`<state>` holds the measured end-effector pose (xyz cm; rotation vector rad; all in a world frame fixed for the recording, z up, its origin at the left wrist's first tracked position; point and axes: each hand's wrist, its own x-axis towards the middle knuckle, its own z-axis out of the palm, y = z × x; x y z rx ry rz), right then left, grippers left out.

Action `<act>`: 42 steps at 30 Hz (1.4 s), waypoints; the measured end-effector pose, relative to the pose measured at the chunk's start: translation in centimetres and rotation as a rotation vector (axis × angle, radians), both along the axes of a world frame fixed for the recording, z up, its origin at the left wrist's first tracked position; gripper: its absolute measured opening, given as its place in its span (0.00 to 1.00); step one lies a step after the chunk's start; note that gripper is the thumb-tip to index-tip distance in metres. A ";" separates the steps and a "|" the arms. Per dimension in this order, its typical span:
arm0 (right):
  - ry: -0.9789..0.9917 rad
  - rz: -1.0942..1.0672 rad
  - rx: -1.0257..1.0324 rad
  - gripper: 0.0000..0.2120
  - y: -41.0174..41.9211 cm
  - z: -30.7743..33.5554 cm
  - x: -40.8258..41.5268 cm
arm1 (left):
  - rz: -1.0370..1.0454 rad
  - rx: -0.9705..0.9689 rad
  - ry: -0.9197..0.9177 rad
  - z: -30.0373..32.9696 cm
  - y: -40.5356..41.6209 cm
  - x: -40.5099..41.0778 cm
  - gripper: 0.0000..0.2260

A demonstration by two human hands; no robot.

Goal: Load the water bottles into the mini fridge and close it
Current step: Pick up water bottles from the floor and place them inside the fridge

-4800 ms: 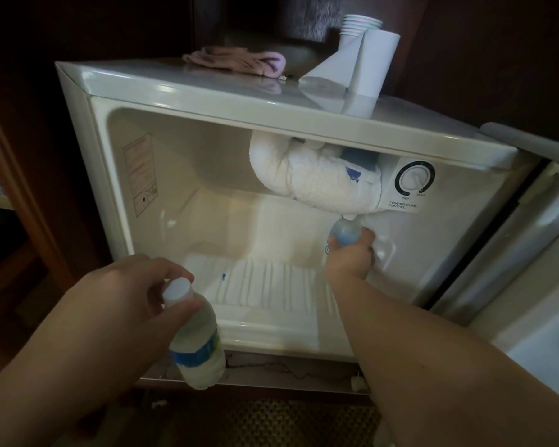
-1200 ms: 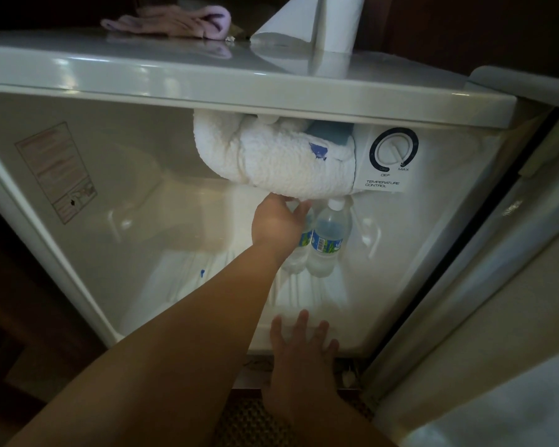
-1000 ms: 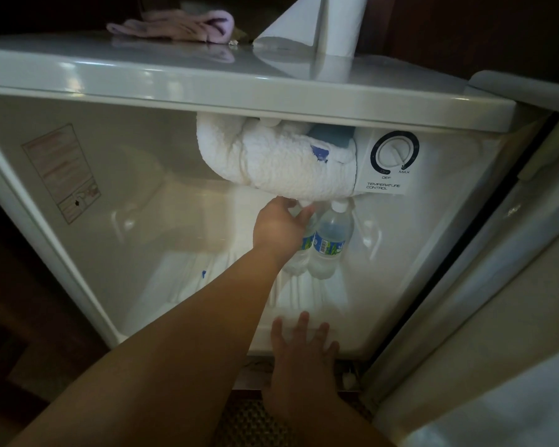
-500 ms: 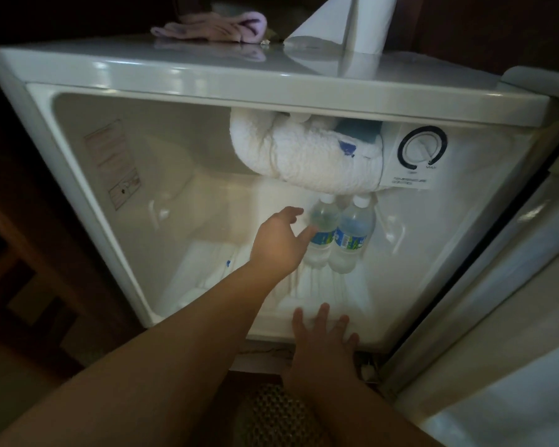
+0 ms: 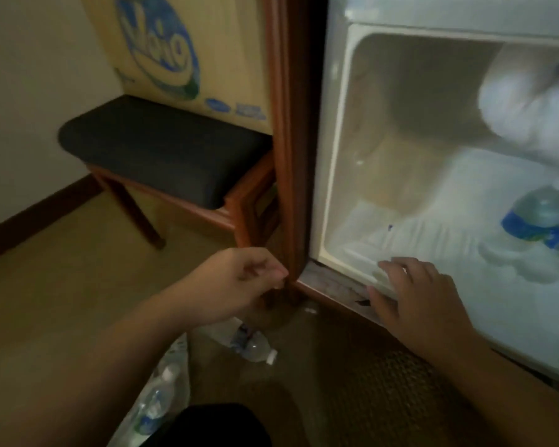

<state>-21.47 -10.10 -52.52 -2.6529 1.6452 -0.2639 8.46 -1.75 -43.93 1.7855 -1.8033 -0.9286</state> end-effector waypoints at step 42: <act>0.128 0.051 0.740 0.15 3.6 -9.0 17.2 | 0.261 0.278 -0.476 -12.2 11.9 11.3 0.09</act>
